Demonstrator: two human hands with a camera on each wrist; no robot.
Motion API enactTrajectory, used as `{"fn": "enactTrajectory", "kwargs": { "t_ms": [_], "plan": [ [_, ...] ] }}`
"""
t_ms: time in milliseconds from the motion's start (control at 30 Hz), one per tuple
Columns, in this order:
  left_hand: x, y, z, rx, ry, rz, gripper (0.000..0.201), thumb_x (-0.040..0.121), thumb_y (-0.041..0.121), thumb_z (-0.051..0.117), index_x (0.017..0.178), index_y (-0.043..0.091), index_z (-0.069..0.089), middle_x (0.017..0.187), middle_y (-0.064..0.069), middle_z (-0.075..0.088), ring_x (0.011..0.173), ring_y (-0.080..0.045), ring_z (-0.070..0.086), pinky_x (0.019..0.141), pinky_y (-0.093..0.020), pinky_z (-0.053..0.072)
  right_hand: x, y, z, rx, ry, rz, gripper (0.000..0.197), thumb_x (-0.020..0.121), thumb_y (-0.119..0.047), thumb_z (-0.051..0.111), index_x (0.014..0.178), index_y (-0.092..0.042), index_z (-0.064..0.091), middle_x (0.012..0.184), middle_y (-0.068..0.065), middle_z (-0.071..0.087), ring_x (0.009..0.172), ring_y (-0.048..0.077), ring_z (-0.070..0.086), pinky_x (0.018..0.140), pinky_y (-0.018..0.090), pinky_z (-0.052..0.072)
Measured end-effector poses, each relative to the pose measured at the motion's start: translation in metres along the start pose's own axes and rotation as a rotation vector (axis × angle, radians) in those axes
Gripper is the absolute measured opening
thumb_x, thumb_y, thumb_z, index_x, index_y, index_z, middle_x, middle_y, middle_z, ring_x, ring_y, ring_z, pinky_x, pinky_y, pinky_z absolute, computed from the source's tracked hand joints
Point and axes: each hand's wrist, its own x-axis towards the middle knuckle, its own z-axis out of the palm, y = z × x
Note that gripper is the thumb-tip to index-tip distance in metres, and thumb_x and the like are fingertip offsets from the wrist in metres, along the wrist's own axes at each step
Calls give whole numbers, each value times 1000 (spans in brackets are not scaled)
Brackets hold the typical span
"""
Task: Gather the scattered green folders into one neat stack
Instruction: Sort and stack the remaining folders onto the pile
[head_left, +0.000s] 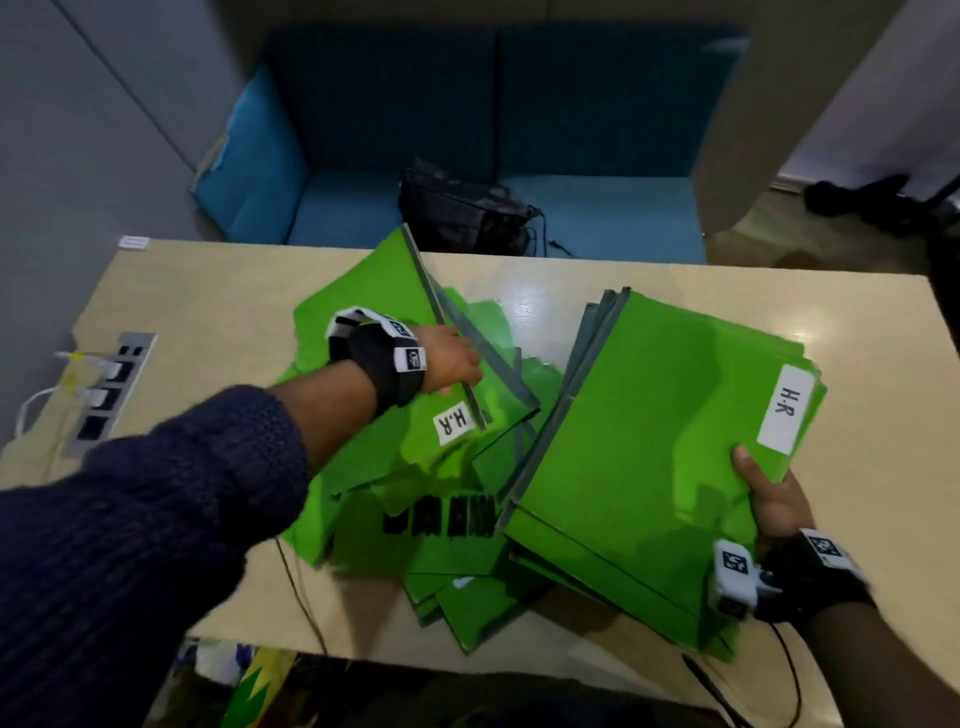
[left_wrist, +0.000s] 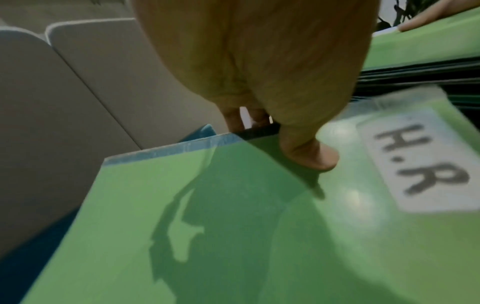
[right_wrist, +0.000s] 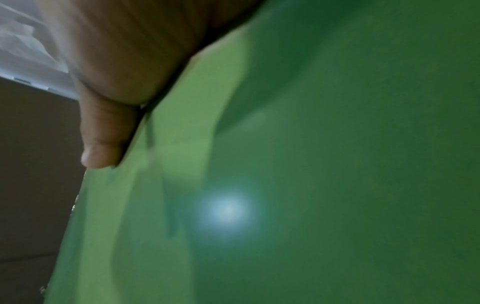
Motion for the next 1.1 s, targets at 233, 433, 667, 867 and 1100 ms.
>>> {"fn": "enactTrajectory", "kwargs": {
  "t_ms": [233, 433, 667, 867, 1100],
  "plan": [
    [67, 12, -16, -255, 98, -97, 75, 87, 13, 65, 150, 18, 27, 139, -9, 45, 120, -33, 51, 99, -41, 44, 4, 9, -33, -54, 184, 43, 102, 38, -65, 89, 123, -14, 64, 102, 18, 73, 86, 35, 72, 80, 61, 55],
    [72, 8, 4, -417, -23, -51, 83, 74, 11, 74, 146, 29, 38, 150, -4, 25, 134, -25, 34, 102, -34, 44, 10, 17, -36, -95, 195, 54, 70, 56, -62, 82, 111, -22, 65, 106, 14, 73, 90, 31, 70, 82, 46, 56],
    [77, 26, 8, -179, 43, -94, 89, 62, 36, 86, 136, 25, 37, 149, -2, 28, 135, -22, 31, 116, -40, 21, 19, 19, -39, -154, 160, 90, 63, 53, -58, 80, 101, -19, 68, 104, 15, 74, 89, 33, 72, 82, 51, 57],
    [80, 28, -2, -133, 19, -85, 84, 77, 25, 77, 144, 25, 27, 145, 1, 39, 128, -18, 40, 113, -38, 31, 22, 22, -43, -213, 164, 100, 91, 34, -78, 80, 103, -20, 69, 97, 8, 76, 84, 30, 73, 76, 47, 60],
    [87, 42, 8, -14, 50, -32, 71, 87, 2, 57, 147, 24, 26, 151, -2, 31, 134, -24, 33, 115, -40, 21, 22, 25, -45, -283, 201, 98, 89, 43, -78, 76, 111, -20, 69, 103, 12, 75, 89, 31, 72, 84, 51, 58]
  ]
}}
